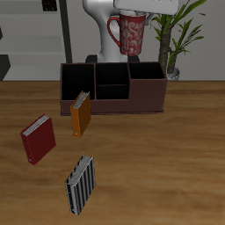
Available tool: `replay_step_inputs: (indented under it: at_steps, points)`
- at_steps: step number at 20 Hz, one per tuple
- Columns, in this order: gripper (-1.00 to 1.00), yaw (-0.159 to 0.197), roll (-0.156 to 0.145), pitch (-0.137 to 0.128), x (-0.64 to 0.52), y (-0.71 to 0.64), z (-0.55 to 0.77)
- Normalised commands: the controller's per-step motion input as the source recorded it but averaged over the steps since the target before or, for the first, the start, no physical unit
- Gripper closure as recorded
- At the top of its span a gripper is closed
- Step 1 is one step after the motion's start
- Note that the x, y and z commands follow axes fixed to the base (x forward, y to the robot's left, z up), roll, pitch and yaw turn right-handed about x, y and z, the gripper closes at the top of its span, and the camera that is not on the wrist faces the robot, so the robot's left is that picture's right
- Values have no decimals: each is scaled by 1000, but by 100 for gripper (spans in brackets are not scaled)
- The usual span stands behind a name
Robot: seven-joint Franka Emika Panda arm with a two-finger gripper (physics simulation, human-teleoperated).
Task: Place the red mug into the back desk caddy's right compartment
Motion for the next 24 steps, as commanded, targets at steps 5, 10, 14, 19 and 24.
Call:
replay_step_inputs:
  at_steps: [5, 10, 14, 19, 24]
  points:
    - [100, 4, 7, 8, -284, 114, -64]
    - [100, -18, -53, 1, -261, 56, 46]
    - [100, -36, -67, 10, -173, -11, 80]
    - [100, -55, -63, -13, -260, 101, 205]
    - [100, -24, -5, -18, -245, 211, 105]
